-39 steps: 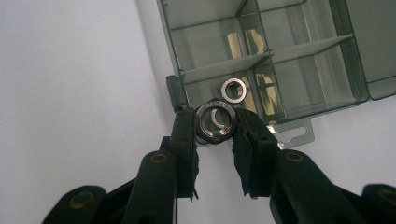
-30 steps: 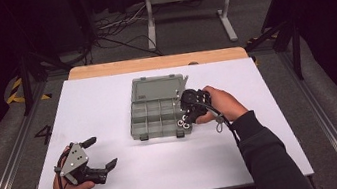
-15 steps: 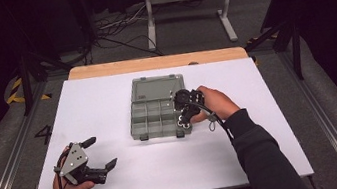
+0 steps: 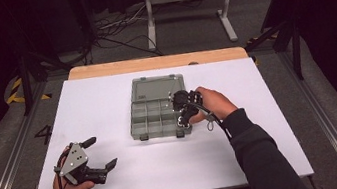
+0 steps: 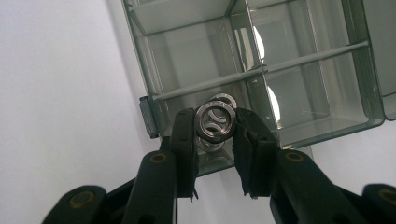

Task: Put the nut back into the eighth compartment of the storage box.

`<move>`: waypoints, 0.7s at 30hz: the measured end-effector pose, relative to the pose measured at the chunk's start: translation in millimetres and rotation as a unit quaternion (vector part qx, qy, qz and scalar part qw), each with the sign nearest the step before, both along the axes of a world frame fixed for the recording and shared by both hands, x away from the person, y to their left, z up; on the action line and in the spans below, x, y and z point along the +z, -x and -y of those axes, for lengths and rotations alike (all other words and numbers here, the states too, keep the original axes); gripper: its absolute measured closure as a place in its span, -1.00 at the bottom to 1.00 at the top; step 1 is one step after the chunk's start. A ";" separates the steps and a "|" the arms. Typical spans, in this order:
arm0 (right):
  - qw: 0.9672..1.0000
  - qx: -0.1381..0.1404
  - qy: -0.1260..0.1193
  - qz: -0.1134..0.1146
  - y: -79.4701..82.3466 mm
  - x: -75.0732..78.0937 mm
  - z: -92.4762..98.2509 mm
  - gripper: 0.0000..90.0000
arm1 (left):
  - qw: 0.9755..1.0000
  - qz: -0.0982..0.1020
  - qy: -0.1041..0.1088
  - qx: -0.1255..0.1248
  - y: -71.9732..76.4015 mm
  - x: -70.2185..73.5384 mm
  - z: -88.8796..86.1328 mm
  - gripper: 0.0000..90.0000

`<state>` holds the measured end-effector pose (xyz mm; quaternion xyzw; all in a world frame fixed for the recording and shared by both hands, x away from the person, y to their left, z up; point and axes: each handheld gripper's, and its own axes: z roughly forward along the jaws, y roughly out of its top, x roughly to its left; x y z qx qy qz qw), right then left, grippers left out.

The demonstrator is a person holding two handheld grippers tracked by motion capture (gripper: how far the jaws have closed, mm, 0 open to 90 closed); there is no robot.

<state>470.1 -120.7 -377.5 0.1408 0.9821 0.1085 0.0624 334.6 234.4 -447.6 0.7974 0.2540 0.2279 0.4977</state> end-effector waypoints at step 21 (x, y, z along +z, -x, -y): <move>1.000 -0.006 -0.021 0.004 3.9 5.2 4.2 0.40 | 1.000 -0.001 -0.001 -0.002 -0.3 -0.3 0.3 -0.93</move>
